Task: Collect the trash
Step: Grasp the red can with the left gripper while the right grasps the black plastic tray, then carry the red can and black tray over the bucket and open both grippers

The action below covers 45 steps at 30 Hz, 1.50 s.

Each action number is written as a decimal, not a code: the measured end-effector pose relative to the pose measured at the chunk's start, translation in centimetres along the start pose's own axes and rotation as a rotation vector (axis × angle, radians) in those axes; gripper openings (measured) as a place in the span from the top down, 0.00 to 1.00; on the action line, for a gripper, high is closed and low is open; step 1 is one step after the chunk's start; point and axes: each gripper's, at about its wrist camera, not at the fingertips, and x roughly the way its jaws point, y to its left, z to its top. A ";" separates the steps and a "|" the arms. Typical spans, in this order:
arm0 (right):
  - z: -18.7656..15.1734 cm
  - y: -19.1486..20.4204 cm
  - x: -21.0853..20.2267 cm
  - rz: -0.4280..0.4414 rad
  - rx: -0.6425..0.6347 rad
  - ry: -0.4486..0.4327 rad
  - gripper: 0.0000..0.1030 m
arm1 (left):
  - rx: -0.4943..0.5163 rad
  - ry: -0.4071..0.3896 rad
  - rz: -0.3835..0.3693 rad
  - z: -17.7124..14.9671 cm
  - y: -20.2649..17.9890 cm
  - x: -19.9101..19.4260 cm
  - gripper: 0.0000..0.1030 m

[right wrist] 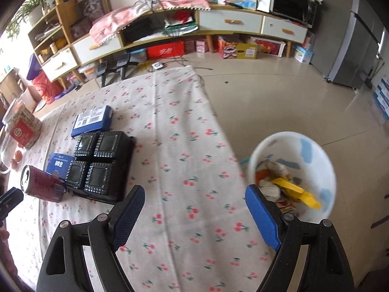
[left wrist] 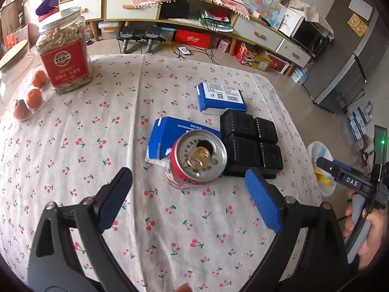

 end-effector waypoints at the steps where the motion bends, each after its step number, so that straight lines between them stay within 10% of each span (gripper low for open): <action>1: 0.1 0.5 0.6 0.016 0.005 0.013 0.16 | -0.012 0.000 -0.003 0.1 0.3 0.3 0.12; 11: 1.0 5.0 3.9 0.132 0.002 0.060 0.16 | -0.010 -0.026 -0.078 0.7 -0.2 2.3 0.42; 24: 0.9 9.0 5.9 0.262 -0.058 0.096 0.18 | -0.041 -0.062 -0.048 0.7 1.5 1.3 0.43; 31: 1.1 8.6 7.6 0.392 -0.014 0.129 0.47 | -0.097 -0.050 -0.037 0.3 2.4 0.6 0.44; 45: 0.1 8.9 4.2 0.352 -0.059 0.088 0.51 | -0.098 -0.086 -0.055 0.2 1.6 -1.7 0.44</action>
